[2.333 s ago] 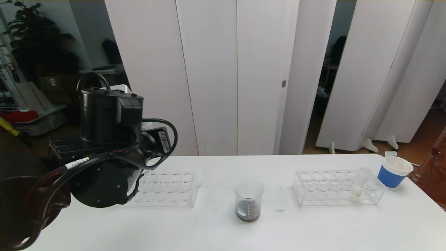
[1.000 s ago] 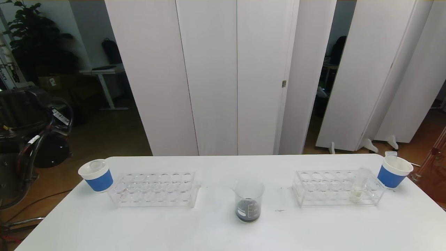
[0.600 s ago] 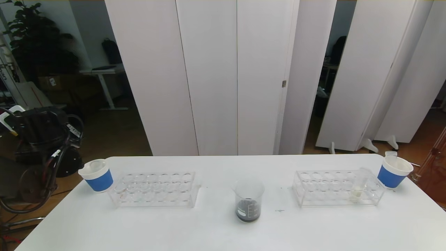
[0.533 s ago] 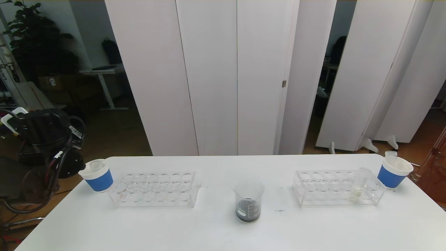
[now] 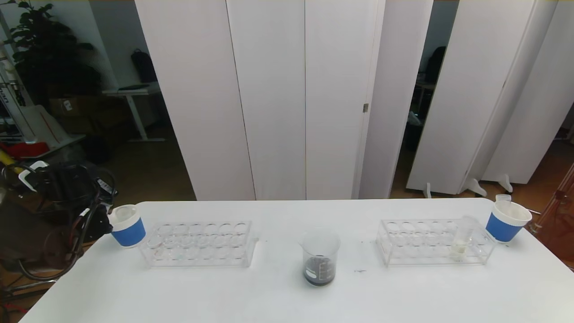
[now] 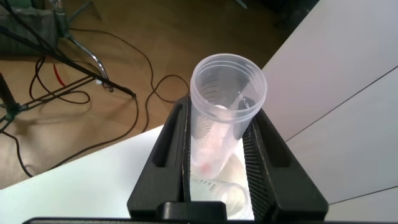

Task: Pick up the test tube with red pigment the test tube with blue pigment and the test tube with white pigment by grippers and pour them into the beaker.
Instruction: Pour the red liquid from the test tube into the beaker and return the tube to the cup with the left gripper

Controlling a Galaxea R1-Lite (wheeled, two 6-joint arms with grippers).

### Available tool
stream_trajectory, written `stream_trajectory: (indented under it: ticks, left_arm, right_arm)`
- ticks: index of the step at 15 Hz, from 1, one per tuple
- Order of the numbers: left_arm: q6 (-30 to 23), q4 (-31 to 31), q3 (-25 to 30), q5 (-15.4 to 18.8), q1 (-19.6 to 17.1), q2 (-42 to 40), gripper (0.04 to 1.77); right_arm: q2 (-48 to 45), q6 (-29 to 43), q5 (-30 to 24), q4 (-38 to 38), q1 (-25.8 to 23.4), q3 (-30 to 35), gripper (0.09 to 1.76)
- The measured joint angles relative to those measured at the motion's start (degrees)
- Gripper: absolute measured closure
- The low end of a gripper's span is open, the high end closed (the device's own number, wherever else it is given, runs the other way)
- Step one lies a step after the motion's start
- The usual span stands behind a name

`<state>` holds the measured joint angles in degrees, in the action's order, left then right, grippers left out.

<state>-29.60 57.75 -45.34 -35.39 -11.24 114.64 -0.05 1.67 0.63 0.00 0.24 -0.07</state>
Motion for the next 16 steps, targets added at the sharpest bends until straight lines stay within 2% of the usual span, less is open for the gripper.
stream_trajectory:
  ticks: [4, 7, 14, 15, 16]
  left_arm:
    - [-1.5, 0.6, 0.1, 0.4, -0.1, 2.0, 1.23]
    - [-3.3, 0.4, 0.1, 3.3, -0.1, 3.2, 1.23]
    - [-3.7, 0.5, 0.1, 3.4, 0.0, 4.6, 1.23]
    - [-3.7, 0.4, 0.1, 3.4, 0.1, 4.7, 1.15]
    - [-3.7, 0.2, 0.1, 3.4, 0.3, 4.9, 0.91]
  right_arm:
    - [0.0, 0.0, 0.0, 0.0, 0.0, 0.0, 0.10]
    - [0.0, 0.0, 0.0, 0.0, 0.0, 0.0, 0.10]
    - [0.0, 0.0, 0.0, 0.0, 0.0, 0.0, 0.10]
    - [0.0, 0.0, 0.0, 0.0, 0.0, 0.0, 0.10]
    - [0.0, 0.0, 0.0, 0.0, 0.0, 0.0, 0.10]
